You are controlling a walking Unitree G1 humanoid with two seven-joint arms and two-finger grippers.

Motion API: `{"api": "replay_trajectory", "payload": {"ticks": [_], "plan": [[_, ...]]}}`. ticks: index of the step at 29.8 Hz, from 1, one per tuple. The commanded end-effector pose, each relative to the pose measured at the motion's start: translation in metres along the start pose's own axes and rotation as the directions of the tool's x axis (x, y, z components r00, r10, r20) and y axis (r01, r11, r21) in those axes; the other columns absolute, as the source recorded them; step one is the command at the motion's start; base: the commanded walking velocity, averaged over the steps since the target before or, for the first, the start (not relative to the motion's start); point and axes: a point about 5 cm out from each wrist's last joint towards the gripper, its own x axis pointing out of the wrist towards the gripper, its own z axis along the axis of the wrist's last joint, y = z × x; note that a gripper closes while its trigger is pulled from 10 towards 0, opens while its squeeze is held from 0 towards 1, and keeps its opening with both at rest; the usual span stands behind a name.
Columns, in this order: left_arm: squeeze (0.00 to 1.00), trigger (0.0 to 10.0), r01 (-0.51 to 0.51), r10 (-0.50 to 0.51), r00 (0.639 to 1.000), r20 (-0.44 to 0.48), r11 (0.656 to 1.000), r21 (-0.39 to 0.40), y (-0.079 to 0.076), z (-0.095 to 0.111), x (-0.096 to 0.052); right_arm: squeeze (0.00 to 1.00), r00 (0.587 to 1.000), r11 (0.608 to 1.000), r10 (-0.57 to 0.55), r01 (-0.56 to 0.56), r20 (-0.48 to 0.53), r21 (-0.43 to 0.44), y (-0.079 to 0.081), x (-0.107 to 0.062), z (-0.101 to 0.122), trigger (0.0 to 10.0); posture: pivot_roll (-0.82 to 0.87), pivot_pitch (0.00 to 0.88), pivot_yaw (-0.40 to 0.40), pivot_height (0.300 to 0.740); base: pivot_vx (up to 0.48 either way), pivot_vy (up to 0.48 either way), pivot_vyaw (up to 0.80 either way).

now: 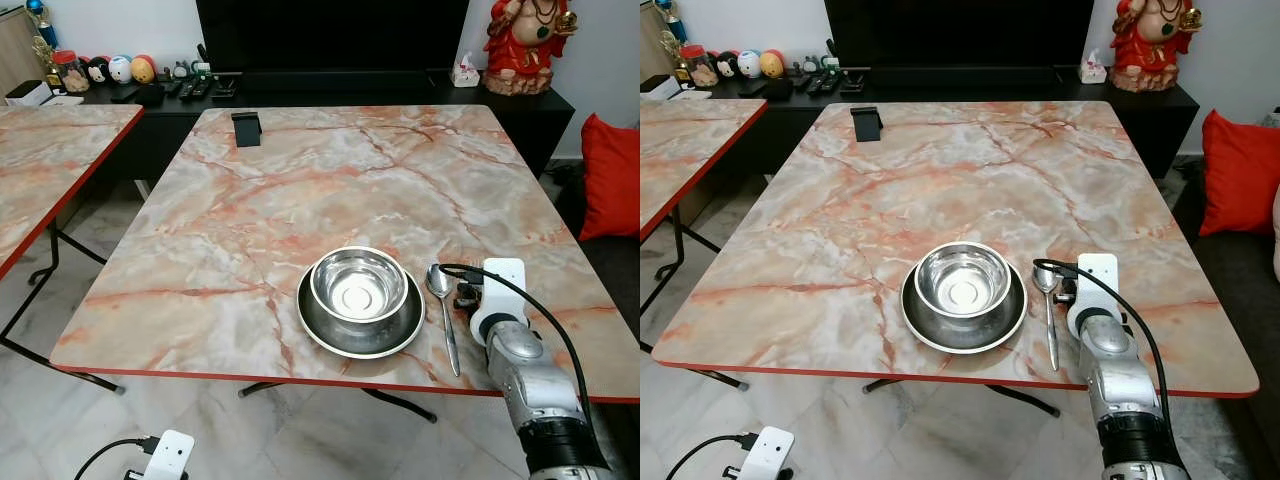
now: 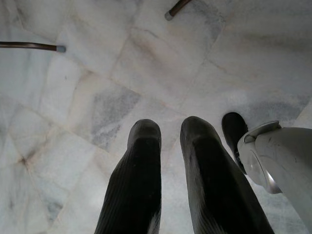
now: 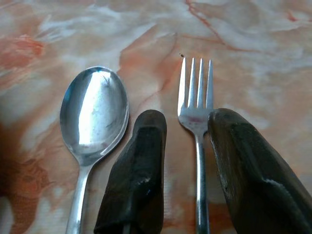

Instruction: Setting the table

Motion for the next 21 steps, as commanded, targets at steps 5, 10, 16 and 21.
{"api": "replay_trajectory", "payload": {"ticks": [5,10,16,21], "plan": [[0.0,10.0,-0.003,0.003,1.0,-0.015,1.0,-0.008,0.002,-0.004,-0.001,0.0,0.999,0.999,-0.031,0.031,0.03,0.012,-0.007,-0.001,0.01,10.0,-0.02,0.0,0.034,0.74,0.0,0.0,0.0],[0.0,10.0,-0.003,0.003,1.0,-0.014,1.0,-0.009,0.003,-0.004,-0.001,0.0,0.985,0.993,-0.117,0.113,0.124,0.035,-0.023,-0.003,0.03,10.0,-0.02,0.0,0.036,0.74,0.0,0.0,0.0],[0.0,10.0,-0.003,0.002,1.0,-0.014,1.0,-0.01,0.003,-0.004,-0.001,0.0,0.97,0.983,-0.168,0.152,0.177,0.102,-0.036,-0.004,0.04,10.0,-0.02,0.0,0.036,0.74,0.0,0.0,0.0],[0.0,10.0,-0.002,0.002,1.0,-0.015,1.0,-0.008,0.003,-0.004,-0.001,0.0,0.976,0.983,-0.151,0.132,0.159,0.128,-0.034,-0.002,0.038,10.0,-0.02,0.0,0.037,0.74,0.0,0.0,0.0]]}}
